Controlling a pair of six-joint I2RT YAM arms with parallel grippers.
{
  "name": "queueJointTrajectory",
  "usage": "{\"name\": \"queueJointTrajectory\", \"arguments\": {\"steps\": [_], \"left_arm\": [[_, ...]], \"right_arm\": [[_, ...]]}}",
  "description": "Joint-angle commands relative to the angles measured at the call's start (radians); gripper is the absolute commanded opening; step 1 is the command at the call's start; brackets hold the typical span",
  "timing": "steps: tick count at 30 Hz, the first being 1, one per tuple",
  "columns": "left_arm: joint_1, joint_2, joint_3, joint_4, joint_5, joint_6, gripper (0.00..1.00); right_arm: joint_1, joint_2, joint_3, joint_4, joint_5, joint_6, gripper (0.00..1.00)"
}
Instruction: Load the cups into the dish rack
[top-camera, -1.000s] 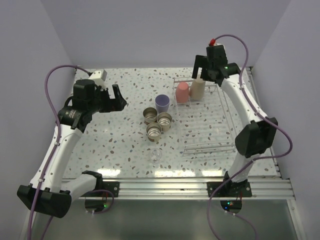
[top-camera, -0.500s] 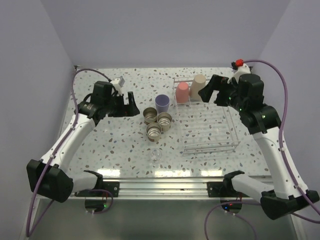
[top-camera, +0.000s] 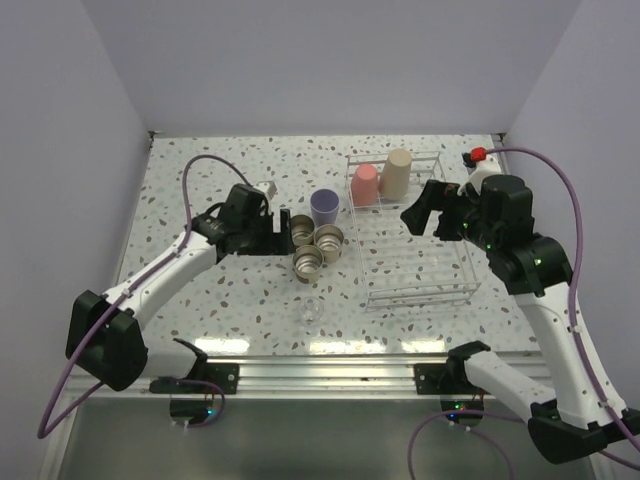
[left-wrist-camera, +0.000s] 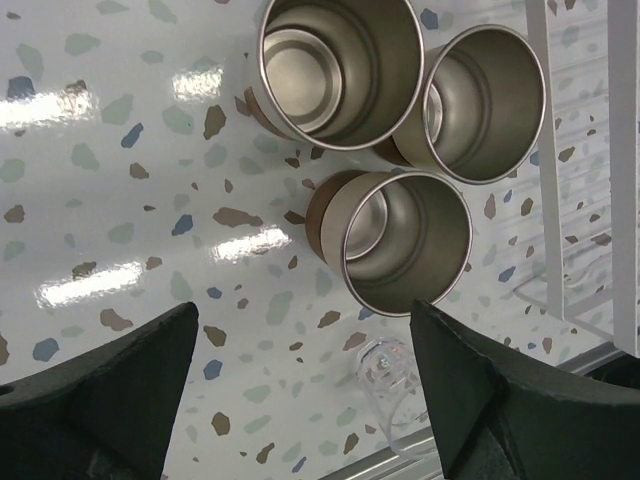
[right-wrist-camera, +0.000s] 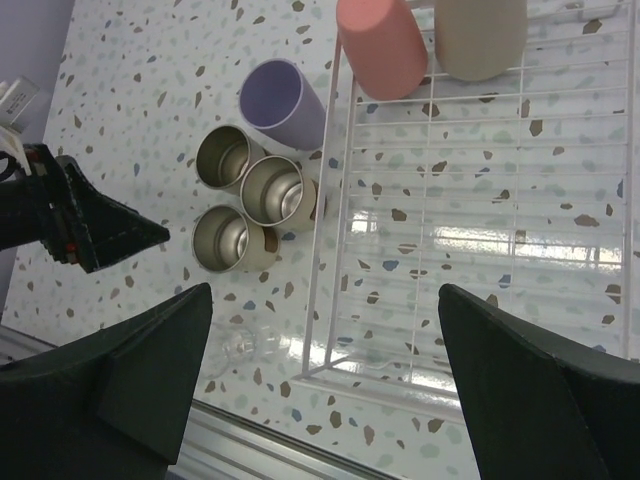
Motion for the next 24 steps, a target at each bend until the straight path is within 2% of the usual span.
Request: {"name": "queueJointTrajectory", "arguments": {"steps": [1,8,16,23,24], "left_arm": [[-0.038,-0.008,-0.044,0.067,-0.037,-0.056,0.89],[-0.091,0.023,-0.084,0.137,-0.038,-0.105,0.86],[-0.101,0.083,-0.070,0.162,-0.055,-0.108,0.79],[-0.104,0.124,-0.055,0.173,-0.057,-0.100,0.54],[-0.106,0.129,-0.049,0.173,-0.055,-0.097,0.54]], "right_arm": [[0.033,0.018,0.025,-0.021,-0.004,-0.029,0.98],[0.041,0.027,0.003,0.013,-0.030,-0.015,0.98],[0.042,0.023,-0.008,0.016,-0.014,-0.014,0.98],[0.042,0.009,-0.031,0.011,0.001,-0.018,0.98],[0.042,0.007,-0.035,0.011,0.001,-0.018,0.98]]}}
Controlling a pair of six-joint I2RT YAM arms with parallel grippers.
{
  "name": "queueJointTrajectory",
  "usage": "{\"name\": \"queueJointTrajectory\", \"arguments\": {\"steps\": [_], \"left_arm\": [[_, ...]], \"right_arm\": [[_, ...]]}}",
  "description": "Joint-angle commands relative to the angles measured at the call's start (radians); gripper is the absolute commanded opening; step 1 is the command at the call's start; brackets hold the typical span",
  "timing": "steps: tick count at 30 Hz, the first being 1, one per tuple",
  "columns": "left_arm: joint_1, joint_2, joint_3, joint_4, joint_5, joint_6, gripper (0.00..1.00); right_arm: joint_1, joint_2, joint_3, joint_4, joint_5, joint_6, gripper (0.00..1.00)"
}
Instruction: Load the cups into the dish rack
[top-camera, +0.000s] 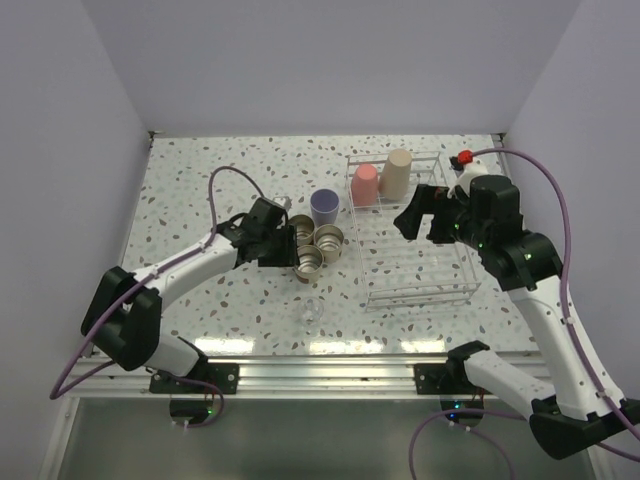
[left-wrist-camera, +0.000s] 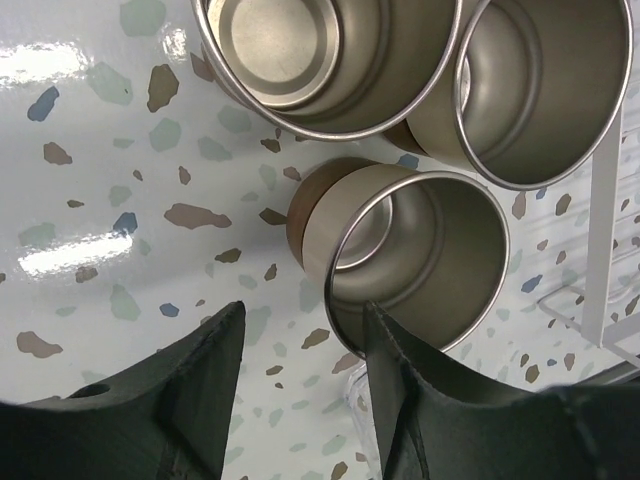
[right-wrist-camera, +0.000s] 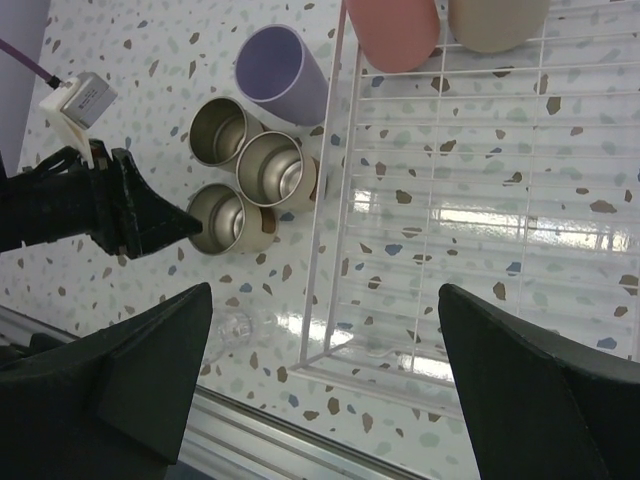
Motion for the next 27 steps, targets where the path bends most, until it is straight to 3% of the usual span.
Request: {"name": "queueJointTrajectory", "arguments": {"steps": [1,10,14,18,27], "left_arm": [[-0.009,0.013,0.033,0.052,-0.009,-0.005,0.53],[-0.017,0.053,0.044,0.057,-0.004,0.006,0.37],[-0.022,0.067,0.055,0.055,-0.001,0.007,0.14],[-0.025,0.064,0.062,0.049,-0.009,0.007,0.01],[-0.025,-0.016,0.024,0.041,0.007,-0.005,0.00]], "right_arm": [[0.004,-0.022,-0.012,0.010,0.013,-0.011,0.98],[0.006,-0.023,-0.026,0.005,0.022,-0.016,0.98],[0.004,-0.030,-0.028,-0.002,0.031,-0.023,0.98],[0.006,-0.033,-0.031,-0.008,0.028,-0.026,0.98],[0.006,-0.025,0.034,-0.031,0.040,-0.030,0.98]]}}
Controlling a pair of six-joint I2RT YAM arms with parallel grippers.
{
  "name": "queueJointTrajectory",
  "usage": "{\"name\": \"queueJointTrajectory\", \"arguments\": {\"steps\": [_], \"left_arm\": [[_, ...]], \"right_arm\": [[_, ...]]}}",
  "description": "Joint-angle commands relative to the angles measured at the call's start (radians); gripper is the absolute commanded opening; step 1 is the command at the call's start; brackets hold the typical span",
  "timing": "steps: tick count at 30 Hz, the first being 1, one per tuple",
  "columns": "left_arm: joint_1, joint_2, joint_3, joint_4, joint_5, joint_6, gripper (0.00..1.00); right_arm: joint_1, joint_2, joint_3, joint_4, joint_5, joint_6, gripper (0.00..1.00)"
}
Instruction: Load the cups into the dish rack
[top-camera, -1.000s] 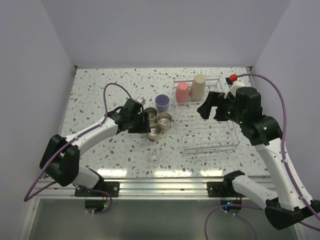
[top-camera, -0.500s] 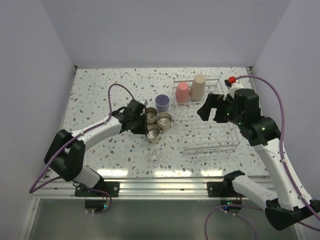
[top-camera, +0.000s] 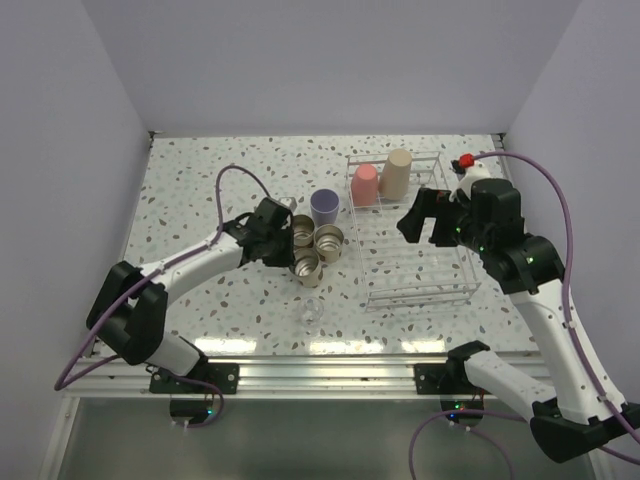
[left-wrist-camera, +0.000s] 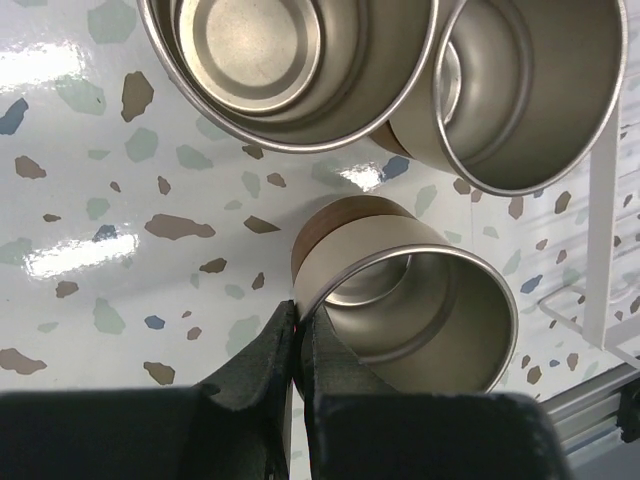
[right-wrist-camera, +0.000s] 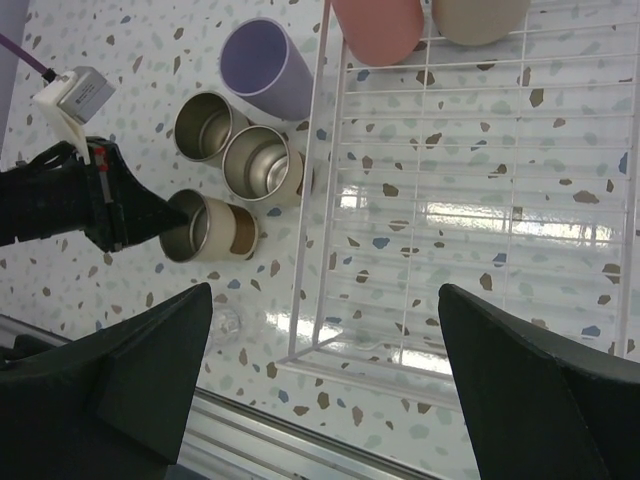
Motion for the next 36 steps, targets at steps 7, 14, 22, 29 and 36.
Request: {"name": "queueJointTrajectory", "arguments": {"steps": [7,14,22,29,36], "left_arm": [[-0.005,-0.187,0.068,-0.027,0.004,-0.014,0.00],[-0.003,-0.319,0.128,0.059,0.105,-0.017,0.00],[-0.002,-0.469,0.135,0.320,0.231,-0.072,0.00],[-0.002,-0.559,0.164,0.435,0.236,-0.161,0.00],[-0.003,-0.602,0.176,0.530,0.228,-0.212,0.00]], "right_arm": [[0.006,-0.007,0.078,0.001,-0.012,0.013,0.98],[0.006,-0.016,0.072,0.064,-0.157,0.107,0.98],[0.004,-0.082,-0.104,0.525,-0.452,0.497,0.98],[0.004,-0.050,-0.143,0.829,-0.558,0.785,0.98],[0.007,-0.002,-0.140,1.047,-0.601,0.905,0.98]]}}
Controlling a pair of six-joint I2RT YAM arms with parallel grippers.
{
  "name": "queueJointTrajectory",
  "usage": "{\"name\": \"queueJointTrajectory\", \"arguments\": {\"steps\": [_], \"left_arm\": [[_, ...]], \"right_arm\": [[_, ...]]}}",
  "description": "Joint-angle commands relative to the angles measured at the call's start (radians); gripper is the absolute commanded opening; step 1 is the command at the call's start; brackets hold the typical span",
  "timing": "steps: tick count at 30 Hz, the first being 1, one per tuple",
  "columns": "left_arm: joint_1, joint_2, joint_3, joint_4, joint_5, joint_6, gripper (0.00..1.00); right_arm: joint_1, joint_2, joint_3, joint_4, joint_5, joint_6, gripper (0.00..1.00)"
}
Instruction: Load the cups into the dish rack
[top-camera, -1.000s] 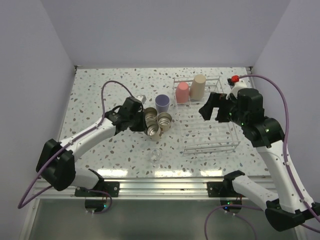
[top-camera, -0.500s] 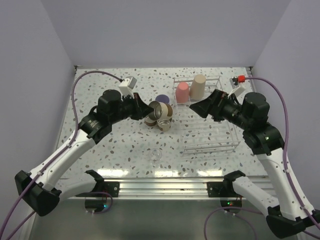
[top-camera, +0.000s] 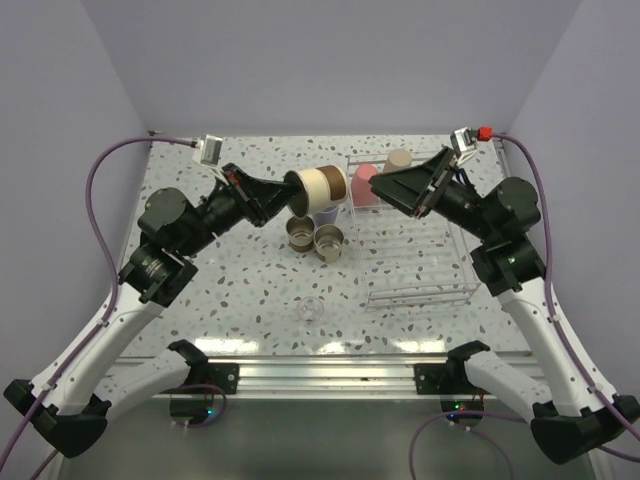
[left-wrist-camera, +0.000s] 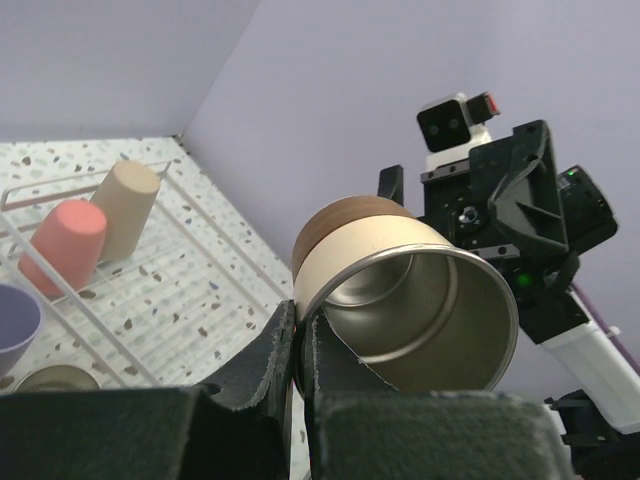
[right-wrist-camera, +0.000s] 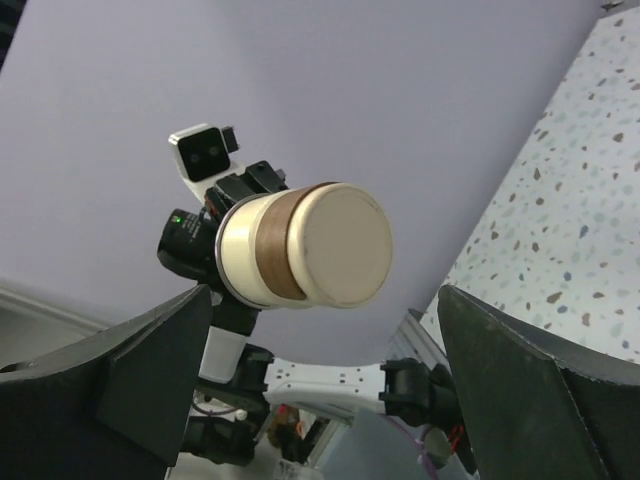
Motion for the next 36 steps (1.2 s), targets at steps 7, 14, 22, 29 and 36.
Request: {"name": "queueJointTrajectory", "arguments": {"steps": [7,14,22,29,36], "left_arm": [[-0.001,0.006,0.034,0.260,0.032,-0.113,0.00],[-0.001,0.042,0.029,0.333,0.060,-0.142,0.00],[-0.001,0.043,0.017,0.362,0.075,-0.154,0.00],[-0.001,0.051,0.014,0.374,0.080,-0.168,0.00],[-0.001,0.054,0.011,0.379,0.081,-0.168,0.00]], "right_arm": [[0.038,0.056,0.027,0.259,-0.071,0.148,0.98],[0.090,0.099,0.004,0.368,-0.065,0.230,0.98],[0.096,0.128,-0.017,0.493,-0.051,0.307,0.98],[0.108,0.152,-0.028,0.553,-0.043,0.355,0.98],[0.122,0.162,-0.025,0.578,-0.033,0.376,0.98]]}}
